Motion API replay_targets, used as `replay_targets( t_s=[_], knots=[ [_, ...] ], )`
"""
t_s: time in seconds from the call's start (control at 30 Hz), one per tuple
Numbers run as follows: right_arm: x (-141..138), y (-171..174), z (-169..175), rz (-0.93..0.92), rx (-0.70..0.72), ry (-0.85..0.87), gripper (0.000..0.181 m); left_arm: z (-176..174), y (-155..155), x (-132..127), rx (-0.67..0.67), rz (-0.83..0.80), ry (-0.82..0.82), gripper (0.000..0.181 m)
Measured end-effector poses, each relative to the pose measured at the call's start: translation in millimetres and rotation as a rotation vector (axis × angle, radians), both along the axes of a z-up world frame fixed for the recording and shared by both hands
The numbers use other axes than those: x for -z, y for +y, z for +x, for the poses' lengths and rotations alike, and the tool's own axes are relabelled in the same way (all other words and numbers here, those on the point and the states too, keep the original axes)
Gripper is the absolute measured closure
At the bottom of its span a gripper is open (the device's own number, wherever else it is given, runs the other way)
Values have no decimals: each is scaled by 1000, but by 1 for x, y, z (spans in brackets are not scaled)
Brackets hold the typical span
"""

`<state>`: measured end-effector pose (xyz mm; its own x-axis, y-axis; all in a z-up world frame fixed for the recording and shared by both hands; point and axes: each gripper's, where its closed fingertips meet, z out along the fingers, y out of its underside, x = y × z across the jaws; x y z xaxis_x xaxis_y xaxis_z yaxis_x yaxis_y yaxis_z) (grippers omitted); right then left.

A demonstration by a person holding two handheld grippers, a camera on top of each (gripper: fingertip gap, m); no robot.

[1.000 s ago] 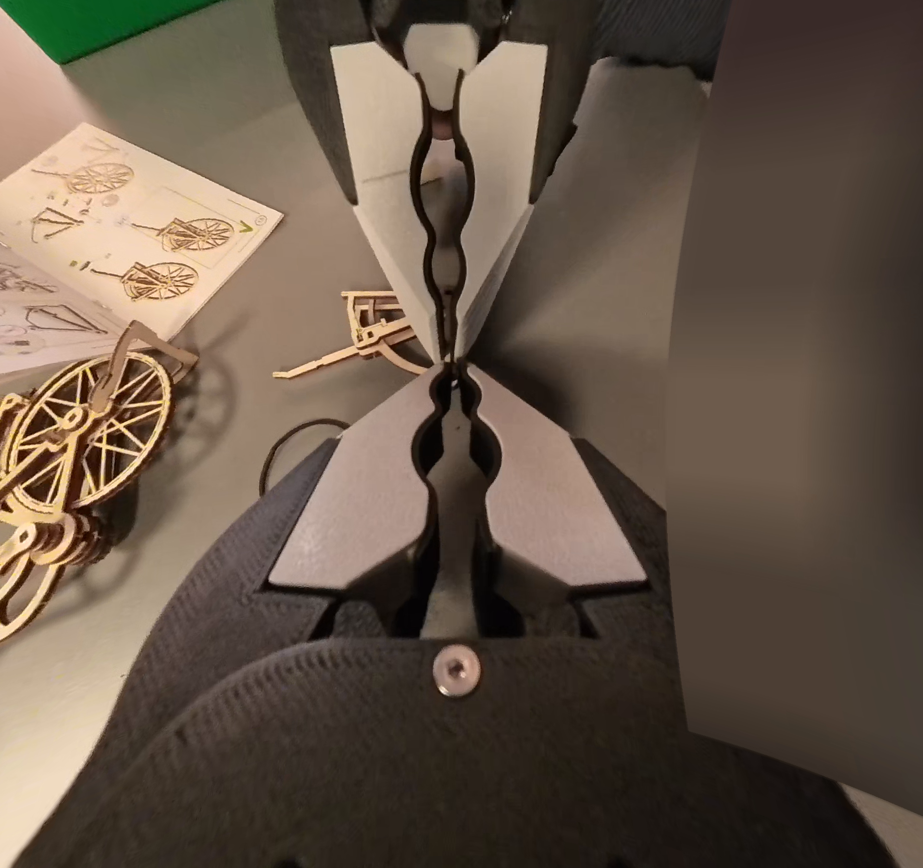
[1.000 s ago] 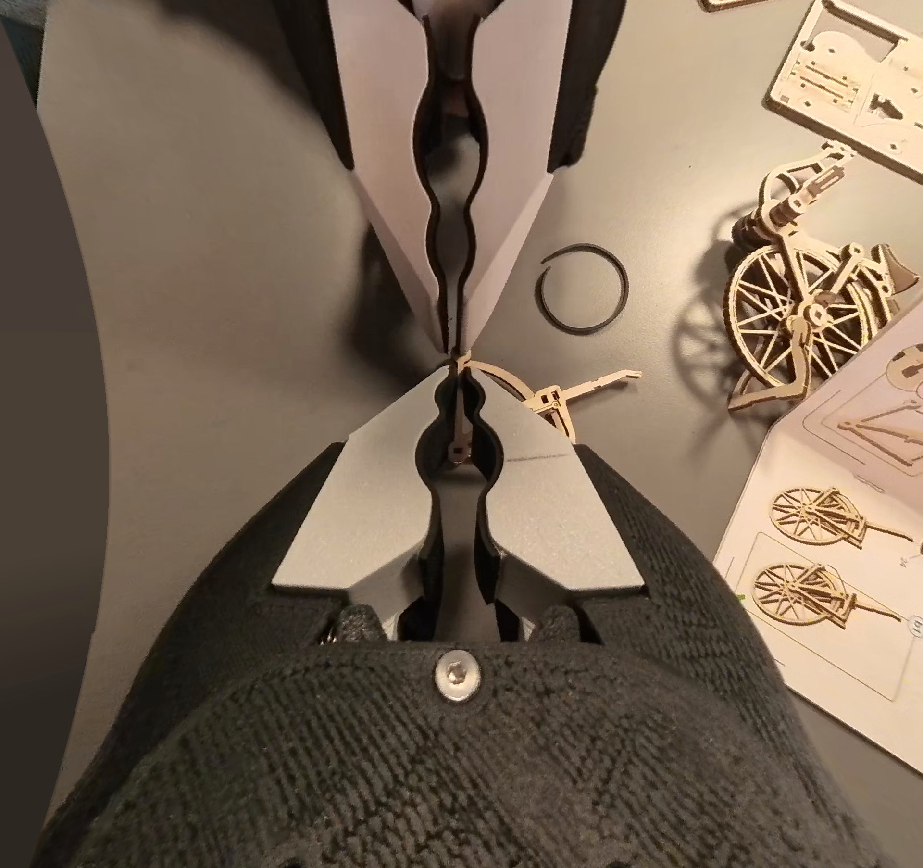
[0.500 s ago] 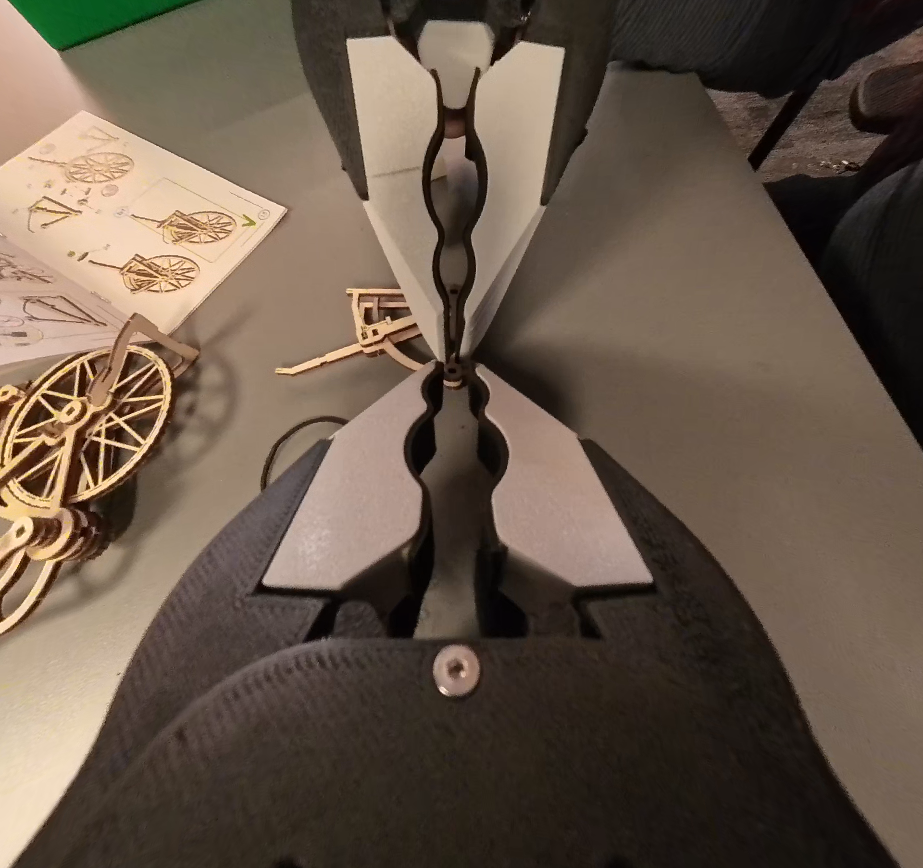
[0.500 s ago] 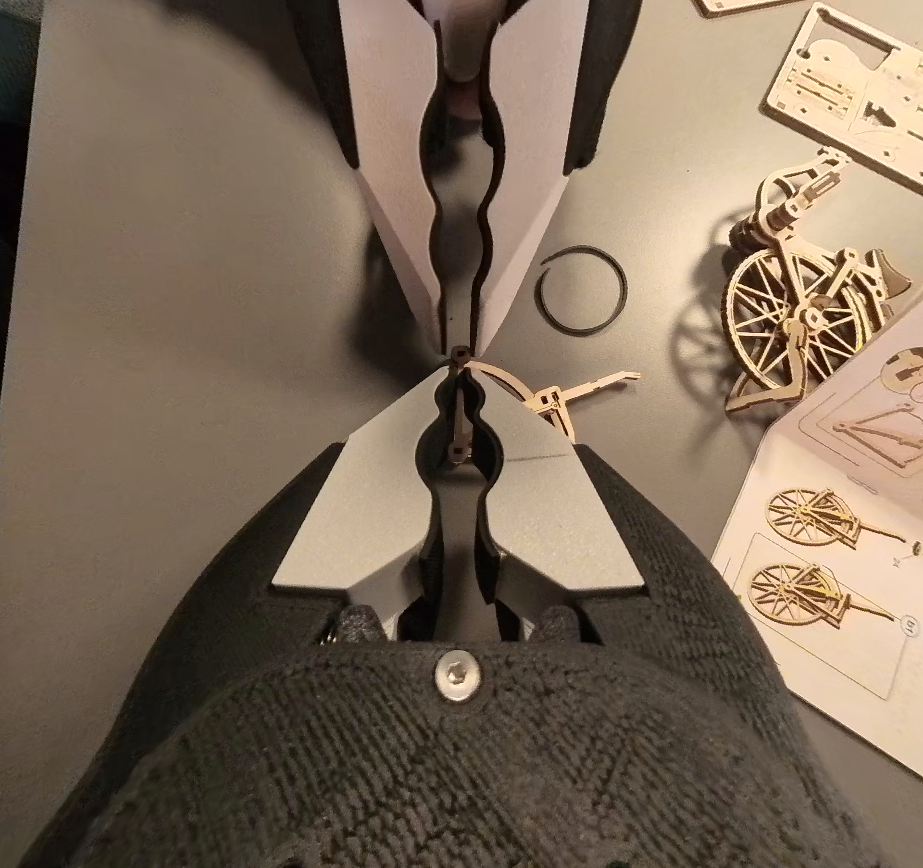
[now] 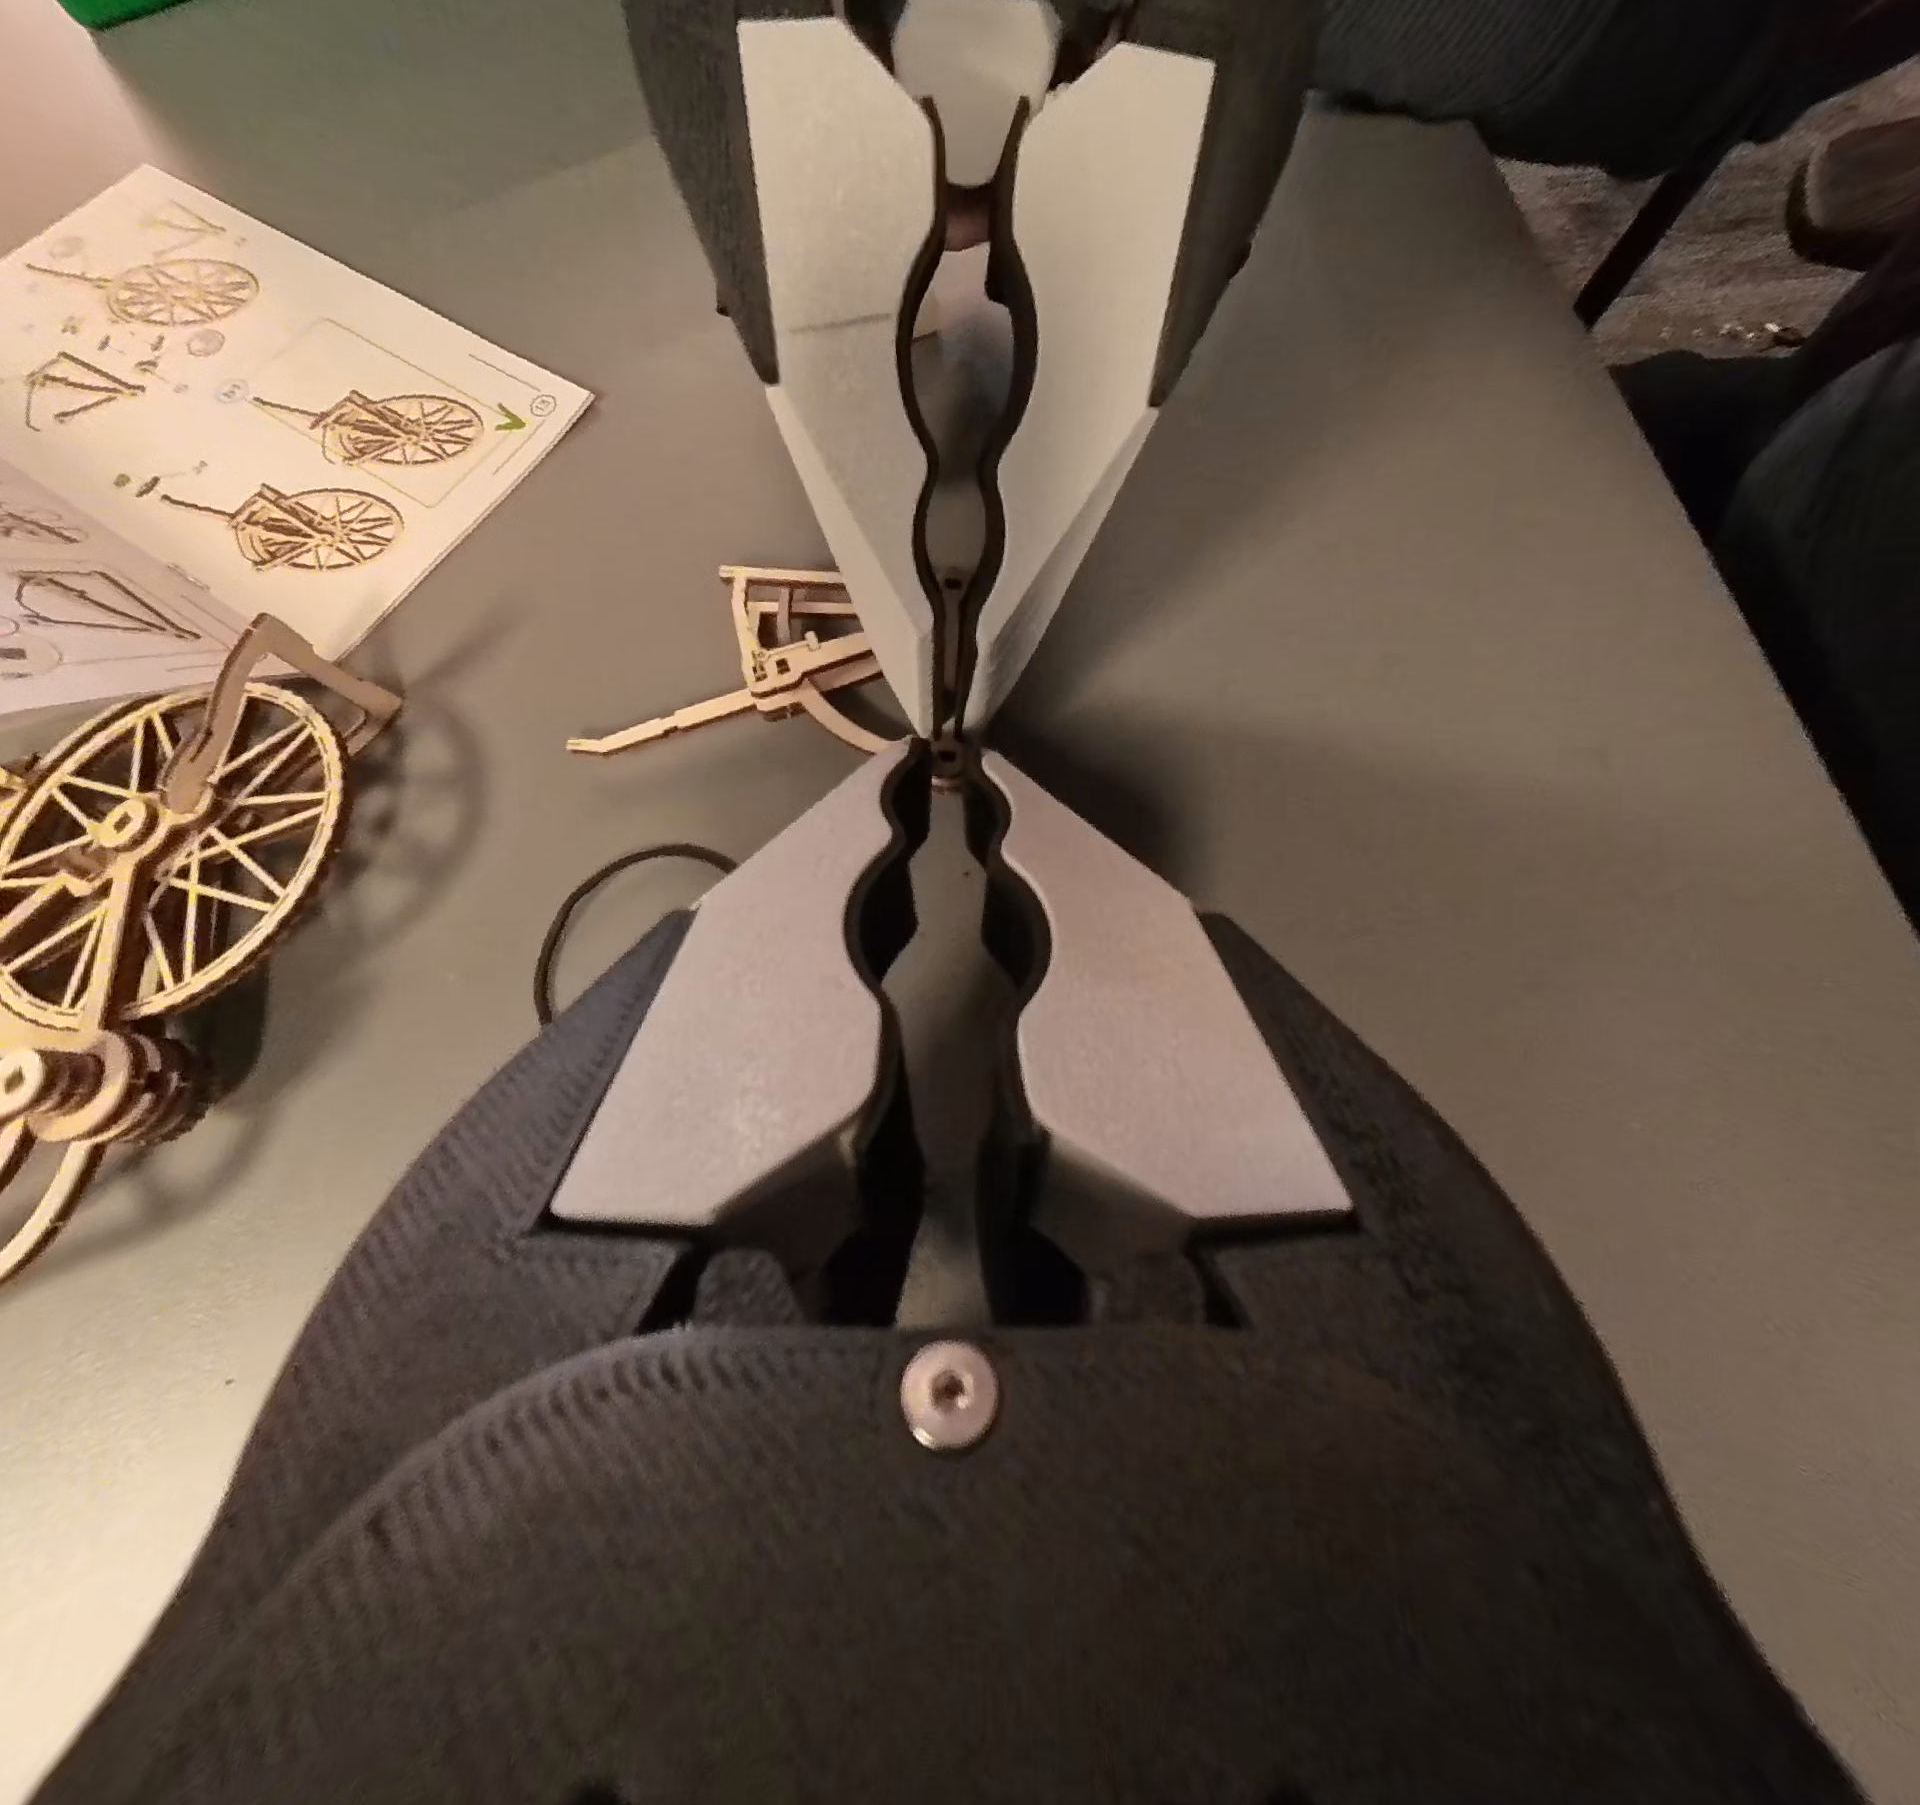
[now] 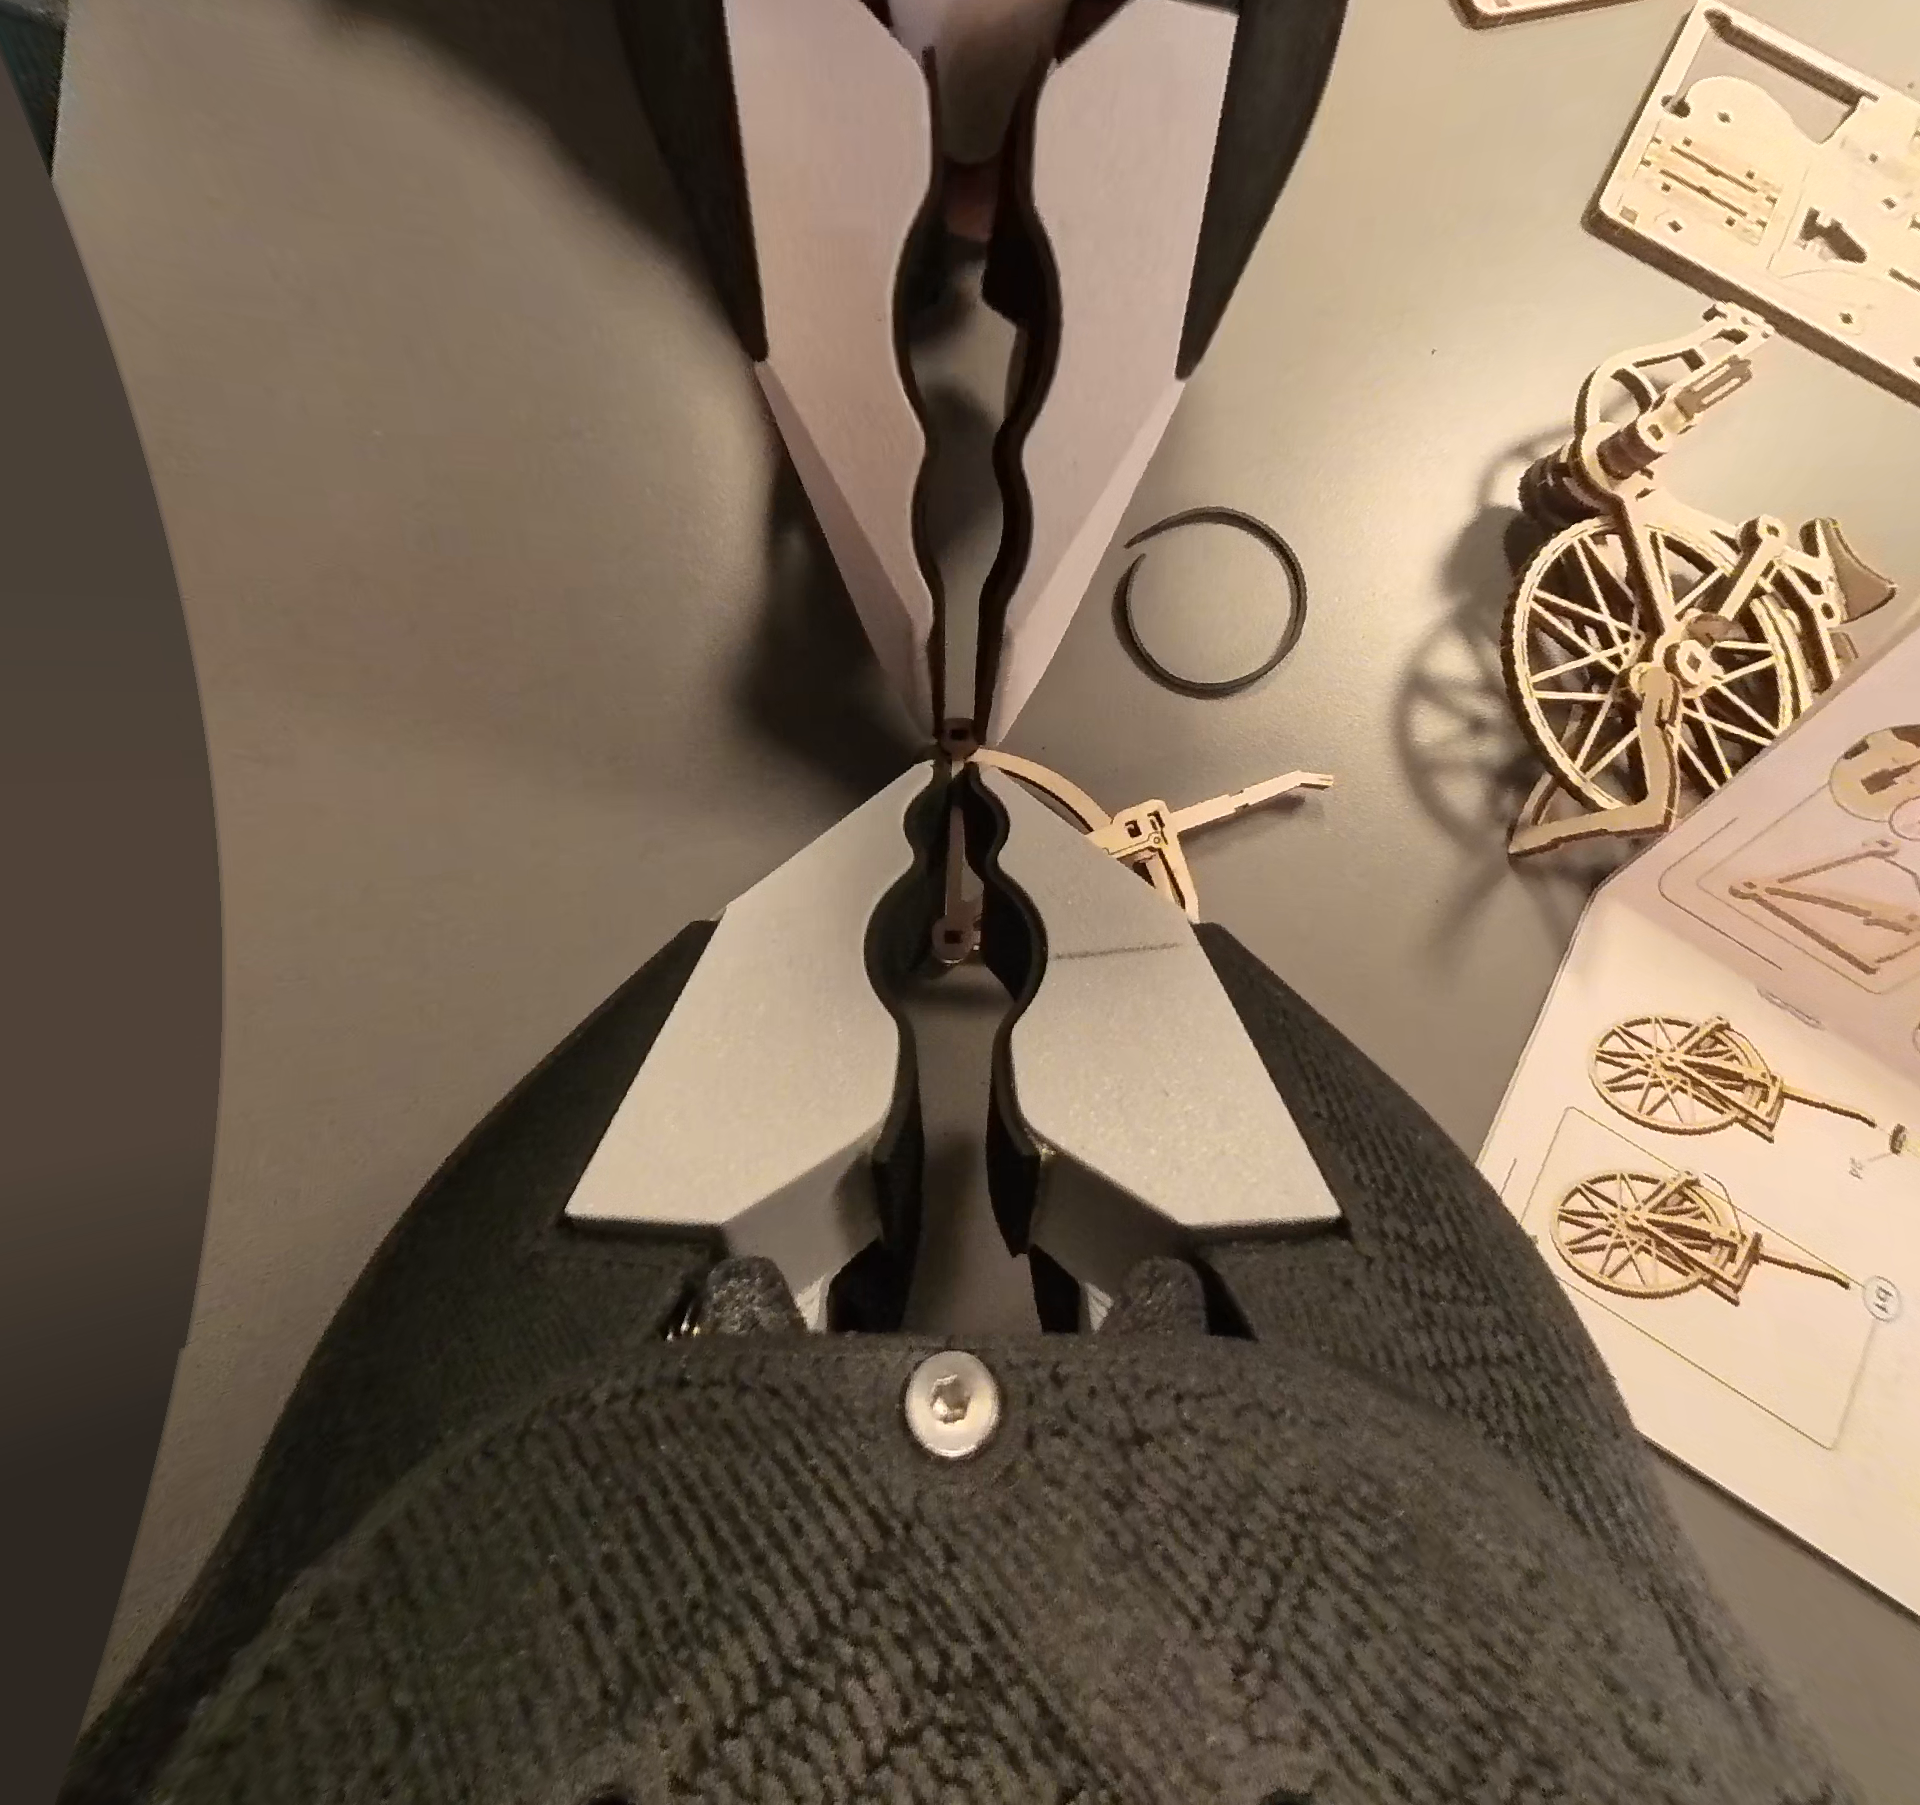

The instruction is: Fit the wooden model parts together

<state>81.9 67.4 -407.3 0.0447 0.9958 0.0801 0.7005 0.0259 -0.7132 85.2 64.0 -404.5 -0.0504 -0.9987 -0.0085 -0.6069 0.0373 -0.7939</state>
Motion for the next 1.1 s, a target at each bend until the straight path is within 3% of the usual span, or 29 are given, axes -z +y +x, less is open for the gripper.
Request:
replay_targets(
  t_s=[0.57,0.6,0.73,0.9,1.1],
  knots=[
    [1,0,0,-26,25,21,181,0,0,2,-53,-65,43,175],
    [1,0,2,-37,26,24,168,1,0,2,-60,-79,42,175],
    [-36,17,13,-3,74,217,165,2,0,1,-66,-101,40,176],
    [-11,29,20,-28,100,151,167,3,1,0,-76,-132,50,176],
    [-11,35,14,-29,95,169,174,3,1,0,-79,-135,48,176]
  ],
)
